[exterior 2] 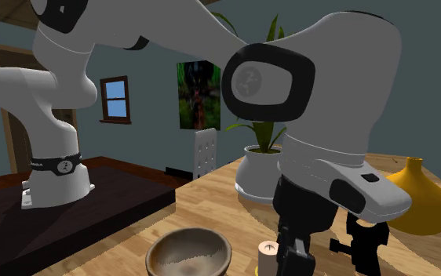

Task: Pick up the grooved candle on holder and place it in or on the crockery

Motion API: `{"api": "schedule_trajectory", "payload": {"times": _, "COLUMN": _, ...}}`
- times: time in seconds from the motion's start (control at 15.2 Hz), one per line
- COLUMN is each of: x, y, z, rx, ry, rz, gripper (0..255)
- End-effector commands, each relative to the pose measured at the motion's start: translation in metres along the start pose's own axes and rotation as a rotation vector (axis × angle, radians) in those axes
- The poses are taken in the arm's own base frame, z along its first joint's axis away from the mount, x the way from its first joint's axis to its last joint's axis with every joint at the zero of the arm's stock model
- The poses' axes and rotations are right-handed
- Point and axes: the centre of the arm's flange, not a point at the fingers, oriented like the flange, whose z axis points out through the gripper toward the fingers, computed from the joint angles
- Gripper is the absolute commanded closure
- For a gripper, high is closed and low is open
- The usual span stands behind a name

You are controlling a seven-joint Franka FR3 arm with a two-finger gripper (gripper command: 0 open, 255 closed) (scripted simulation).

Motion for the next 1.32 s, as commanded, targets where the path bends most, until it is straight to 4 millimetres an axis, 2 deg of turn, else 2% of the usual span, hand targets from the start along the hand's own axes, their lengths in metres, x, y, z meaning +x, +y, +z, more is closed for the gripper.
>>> {"api": "schedule_trajectory", "payload": {"times": 0.0, "x": 0.0, "y": 0.0, "z": 0.004, "rx": 0.0, "ry": 0.0, "rz": 0.0, "gripper": 0}}
{"api": "schedule_trajectory", "payload": {"times": 0.46, "x": 0.0, "y": 0.0, "z": 0.004, "rx": 0.0, "ry": 0.0, "rz": 0.0, "gripper": 0}}
{"api": "schedule_trajectory", "payload": {"times": 0.53, "x": 0.0, "y": 0.0, "z": 0.004, "rx": 0.0, "ry": 0.0, "rz": 0.0, "gripper": 255}}
{"api": "schedule_trajectory", "payload": {"times": 1.12, "x": 0.0, "y": 0.0, "z": 0.004, "rx": 0.0, "ry": 0.0, "rz": 0.0, "gripper": 255}}
{"api": "schedule_trajectory", "payload": {"times": 1.25, "x": -0.002, "y": -0.001, "z": -0.006, "rx": 0.0, "ry": 0.0, "rz": 0.0, "gripper": 255}}
